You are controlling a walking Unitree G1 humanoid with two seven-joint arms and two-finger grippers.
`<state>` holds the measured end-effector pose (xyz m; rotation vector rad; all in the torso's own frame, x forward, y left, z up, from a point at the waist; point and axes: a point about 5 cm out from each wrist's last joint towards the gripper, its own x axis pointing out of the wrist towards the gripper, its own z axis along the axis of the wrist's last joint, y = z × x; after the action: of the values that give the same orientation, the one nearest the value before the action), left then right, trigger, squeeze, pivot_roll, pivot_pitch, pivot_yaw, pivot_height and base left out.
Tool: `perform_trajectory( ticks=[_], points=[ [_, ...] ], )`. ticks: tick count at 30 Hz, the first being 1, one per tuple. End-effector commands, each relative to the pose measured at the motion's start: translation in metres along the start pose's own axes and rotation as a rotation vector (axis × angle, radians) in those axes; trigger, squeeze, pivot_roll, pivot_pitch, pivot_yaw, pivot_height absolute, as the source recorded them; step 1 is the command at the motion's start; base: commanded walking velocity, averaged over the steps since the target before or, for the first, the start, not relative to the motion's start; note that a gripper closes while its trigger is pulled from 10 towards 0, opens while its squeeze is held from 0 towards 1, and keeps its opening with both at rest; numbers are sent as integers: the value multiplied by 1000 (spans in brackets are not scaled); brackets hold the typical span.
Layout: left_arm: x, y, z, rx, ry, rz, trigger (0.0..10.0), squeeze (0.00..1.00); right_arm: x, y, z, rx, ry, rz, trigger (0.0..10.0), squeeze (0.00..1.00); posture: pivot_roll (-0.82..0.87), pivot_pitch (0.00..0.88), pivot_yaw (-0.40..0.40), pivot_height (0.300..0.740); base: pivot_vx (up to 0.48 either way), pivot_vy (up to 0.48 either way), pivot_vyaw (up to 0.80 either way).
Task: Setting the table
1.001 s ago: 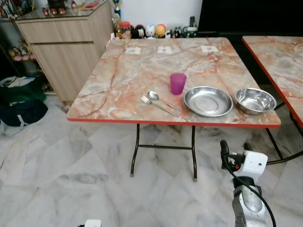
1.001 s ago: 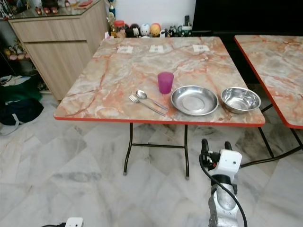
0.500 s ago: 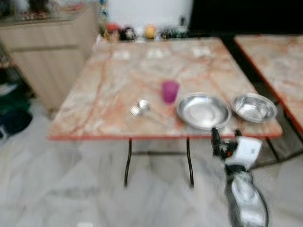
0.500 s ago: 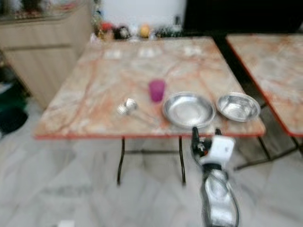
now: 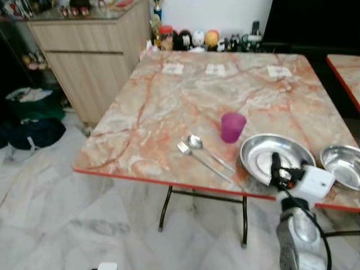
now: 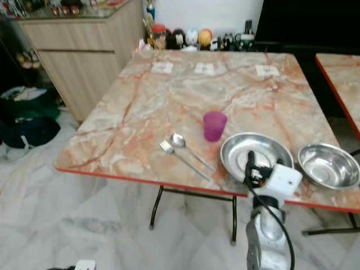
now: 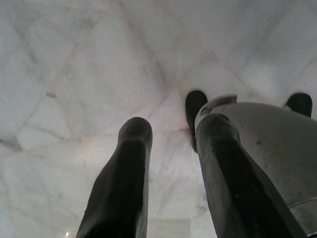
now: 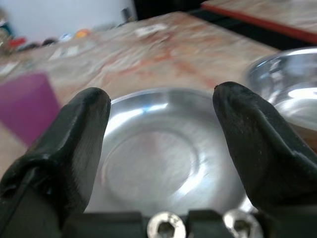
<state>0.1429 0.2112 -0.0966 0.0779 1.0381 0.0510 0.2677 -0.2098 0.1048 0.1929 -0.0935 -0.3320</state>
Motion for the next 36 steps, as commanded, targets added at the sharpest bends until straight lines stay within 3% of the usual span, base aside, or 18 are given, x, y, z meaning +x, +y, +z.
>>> perform_trajectory(
  ticks=[1,6,9,14,26,27,28,29,30,31,32,33,34,36],
  points=[
    [-2,8,-7,-6,27,14,10000,0,-4,-1,4,37,16,-40,10000,0,-104,0,14,740,0,0,0],
    [-4,18,-10,-15,32,25,10000,0,-12,-11,2,108,87,-146,10000,0,-111,0,13,740,0,0,0],
    [-5,23,-12,-15,38,30,10000,0,-13,-17,-4,210,155,-226,10000,0,-116,0,15,740,0,0,0],
    [-3,11,-8,-11,30,15,10000,0,-7,-19,-8,239,223,-247,10000,0,-109,0,10,740,0,0,0],
    [-3,10,-9,-12,32,21,10000,0,14,-16,-17,276,324,-233,10000,0,-92,0,15,740,0,0,0],
    [-3,10,-9,-12,32,21,10000,0,14,-15,-17,284,321,-234,8353,0,-90,0,14,740,0,0,0],
    [-3,10,-10,-11,33,21,10000,0,16,-14,-17,297,319,-236,7804,0,-90,0,14,740,0,0,0],
    [-3,10,-10,-11,33,21,10000,0,16,-14,-17,297,321,-238,1843,0,-90,0,17,740,0,0,0],
    [-3,10,-10,-11,33,21,10000,0,16,-14,-17,297,321,-238,1843,0,-90,0,17,740,0,0,0],
    [-3,10,-10,-10,33,21,10000,0,18,-14,-17,291,330,-239,0,0,-87,0,17,740,0,0,0],
    [-3,10,-10,-10,33,22,10000,0,21,-15,-18,298,336,-241,4196,0,-87,0,18,740,0,0,0],
    [-3,10,-10,-10,33,22,10000,0,21,-15,-18,298,336,-241,4196,0,-87,0,18,740,0,0,0],
    [-3,11,-10,-10,33,22,10000,0,23,-16,-19,297,340,-247,10000,0,-86,0,18,740,0,0,0],
    [-3,12,-10,-10,33,23,10000,0,24,-18,-20,296,343,-258,10000,0,-85,0,18,740,0,0,0]
  ],
)
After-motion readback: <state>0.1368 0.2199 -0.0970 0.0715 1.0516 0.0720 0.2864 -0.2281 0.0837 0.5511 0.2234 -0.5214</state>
